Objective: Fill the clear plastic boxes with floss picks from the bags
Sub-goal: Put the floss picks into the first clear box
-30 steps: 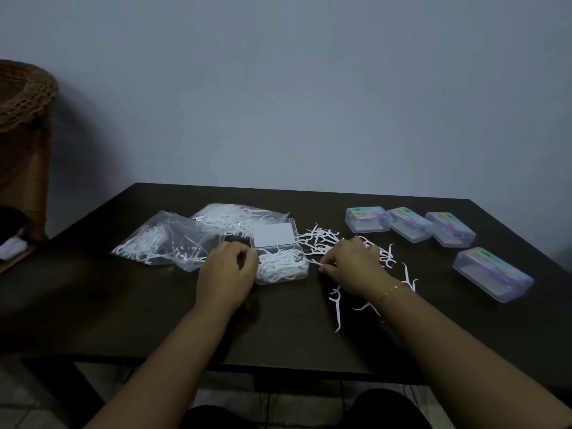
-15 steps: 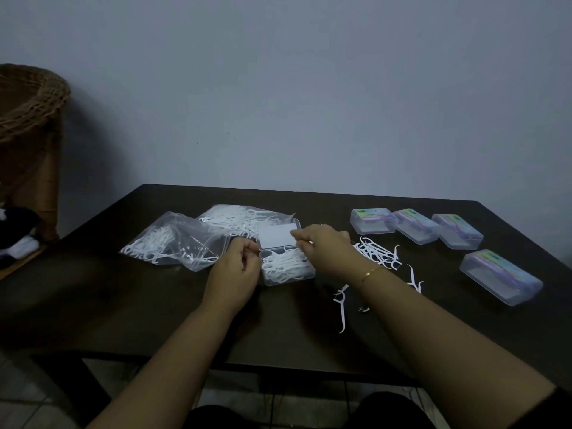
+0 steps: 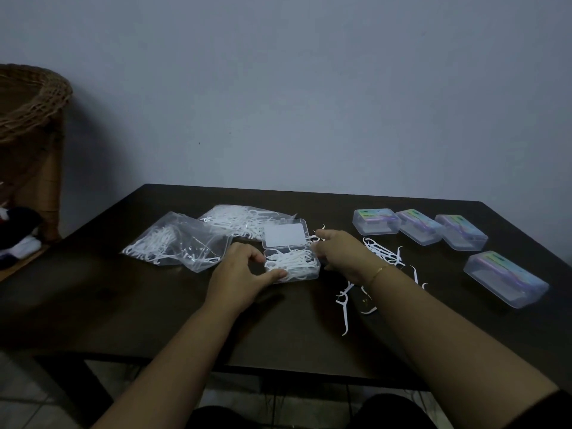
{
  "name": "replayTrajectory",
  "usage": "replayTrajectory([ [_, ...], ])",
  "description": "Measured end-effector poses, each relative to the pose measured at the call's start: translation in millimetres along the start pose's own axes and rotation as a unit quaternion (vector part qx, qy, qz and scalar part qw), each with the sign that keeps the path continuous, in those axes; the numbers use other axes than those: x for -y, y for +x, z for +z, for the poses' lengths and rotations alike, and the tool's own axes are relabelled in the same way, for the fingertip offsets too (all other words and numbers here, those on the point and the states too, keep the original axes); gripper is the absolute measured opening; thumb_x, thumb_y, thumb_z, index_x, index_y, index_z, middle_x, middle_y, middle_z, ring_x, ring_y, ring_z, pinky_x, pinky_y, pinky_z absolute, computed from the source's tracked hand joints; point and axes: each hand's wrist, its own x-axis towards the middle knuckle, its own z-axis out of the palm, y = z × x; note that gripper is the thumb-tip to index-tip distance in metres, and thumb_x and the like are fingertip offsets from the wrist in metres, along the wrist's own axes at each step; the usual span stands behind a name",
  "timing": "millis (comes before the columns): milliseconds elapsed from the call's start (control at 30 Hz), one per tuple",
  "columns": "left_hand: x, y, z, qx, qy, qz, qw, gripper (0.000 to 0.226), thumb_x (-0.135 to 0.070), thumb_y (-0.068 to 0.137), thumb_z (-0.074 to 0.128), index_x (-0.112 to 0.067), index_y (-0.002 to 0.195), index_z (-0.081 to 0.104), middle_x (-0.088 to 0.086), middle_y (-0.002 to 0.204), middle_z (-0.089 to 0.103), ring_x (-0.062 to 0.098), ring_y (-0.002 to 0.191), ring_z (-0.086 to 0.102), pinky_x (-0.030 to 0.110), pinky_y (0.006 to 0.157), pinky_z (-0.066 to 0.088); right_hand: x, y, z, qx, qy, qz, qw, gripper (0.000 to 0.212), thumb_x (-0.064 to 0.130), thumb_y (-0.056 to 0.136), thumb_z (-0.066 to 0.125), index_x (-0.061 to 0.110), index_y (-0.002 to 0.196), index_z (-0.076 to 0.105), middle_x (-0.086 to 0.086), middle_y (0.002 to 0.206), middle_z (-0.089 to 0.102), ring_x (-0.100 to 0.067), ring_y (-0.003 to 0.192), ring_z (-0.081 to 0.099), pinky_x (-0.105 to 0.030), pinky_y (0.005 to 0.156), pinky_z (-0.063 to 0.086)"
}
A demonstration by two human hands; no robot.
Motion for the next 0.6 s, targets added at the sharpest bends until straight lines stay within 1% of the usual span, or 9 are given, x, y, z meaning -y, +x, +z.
replayTrajectory([
  [33,1.3,0.6,0.3,-0.004,-0.003,0.004,1.000,0.036,-0.048,0.065,0.082,-0.030,0.077,0.054,-0.011,0.089,0.050,0.001,0.072,0.048,0.022,0.061,0.036,-0.5,-0.4,0.6,0.002,-0.001,-0.001,1.000,0.046,0.013,0.095,0.049,0.009,0.140,0.041,-0.012,0.129,0.056,-0.026,0.110,0.057,-0.031,0.074,0.047],
  [100,2.5,1.6,0.5,-0.003,-0.001,0.010,1.000,0.031,-0.046,0.067,0.081,-0.030,0.078,0.056,-0.012,0.089,0.049,0.000,0.073,0.048,0.019,0.060,0.034,-1.0,-1.2,1.4,0.001,0.002,-0.007,1.000,0.039,0.013,0.095,0.049,0.011,0.133,0.049,-0.010,0.120,0.062,-0.027,0.108,0.059,-0.031,0.073,0.046],
  [200,3.8,3.0,1.5,0.010,0.011,0.014,1.000,0.027,-0.045,0.071,0.078,-0.030,0.087,0.063,-0.013,0.090,0.047,-0.001,0.075,0.047,0.017,0.061,0.034,-2.7,-0.9,2.5,0.011,-0.002,-0.007,1.000,0.027,0.014,0.094,0.049,0.012,0.120,0.059,-0.011,0.115,0.065,-0.028,0.103,0.061,-0.032,0.075,0.046],
  [267,4.7,3.7,2.0,0.022,0.012,0.018,1.000,0.027,-0.044,0.074,0.077,-0.028,0.093,0.066,-0.014,0.092,0.048,-0.001,0.077,0.047,0.018,0.064,0.035,-2.9,-1.3,2.3,0.014,-0.005,-0.007,1.000,0.027,0.014,0.094,0.050,0.011,0.119,0.060,-0.011,0.114,0.066,-0.028,0.102,0.061,-0.032,0.076,0.047],
  [400,5.8,2.9,1.8,0.034,0.003,0.028,0.999,0.028,-0.042,0.076,0.075,-0.029,0.101,0.067,-0.017,0.095,0.050,-0.002,0.078,0.047,0.021,0.067,0.039,-3.7,-1.6,2.3,0.016,0.011,-0.005,1.000,0.026,0.012,0.094,0.050,0.009,0.118,0.060,-0.008,0.106,0.067,-0.018,0.083,0.058,-0.024,0.064,0.042],
  [467,5.8,2.5,1.6,0.032,-0.004,0.034,0.999,0.029,-0.039,0.077,0.075,-0.029,0.103,0.066,-0.019,0.096,0.051,-0.002,0.076,0.047,0.020,0.066,0.039,-5.1,-2.0,2.2,0.017,0.025,-0.002,1.000,0.024,0.010,0.094,0.050,0.006,0.115,0.060,-0.009,0.102,0.065,-0.015,0.079,0.055,-0.021,0.061,0.041],
  [533,5.4,1.7,1.5,0.030,-0.014,0.036,0.999,0.033,-0.036,0.077,0.076,-0.030,0.107,0.065,-0.019,0.096,0.053,-0.003,0.072,0.047,0.017,0.064,0.037,-6.9,-2.7,1.9,0.020,0.034,-0.004,0.999,0.024,0.006,0.093,0.050,0.003,0.113,0.062,-0.010,0.101,0.064,-0.015,0.079,0.054,-0.020,0.060,0.040],
  [600,5.0,1.1,1.6,0.024,-0.036,0.030,0.999,0.040,-0.032,0.076,0.078,-0.033,0.112,0.061,-0.018,0.095,0.056,-0.005,0.068,0.047,0.015,0.061,0.035,-7.9,-2.9,1.2,0.025,0.039,-0.008,0.999,0.025,0.004,0.094,0.049,0.005,0.115,0.062,-0.007,0.101,0.064,-0.011,0.076,0.055,-0.019,0.058,0.039],
])
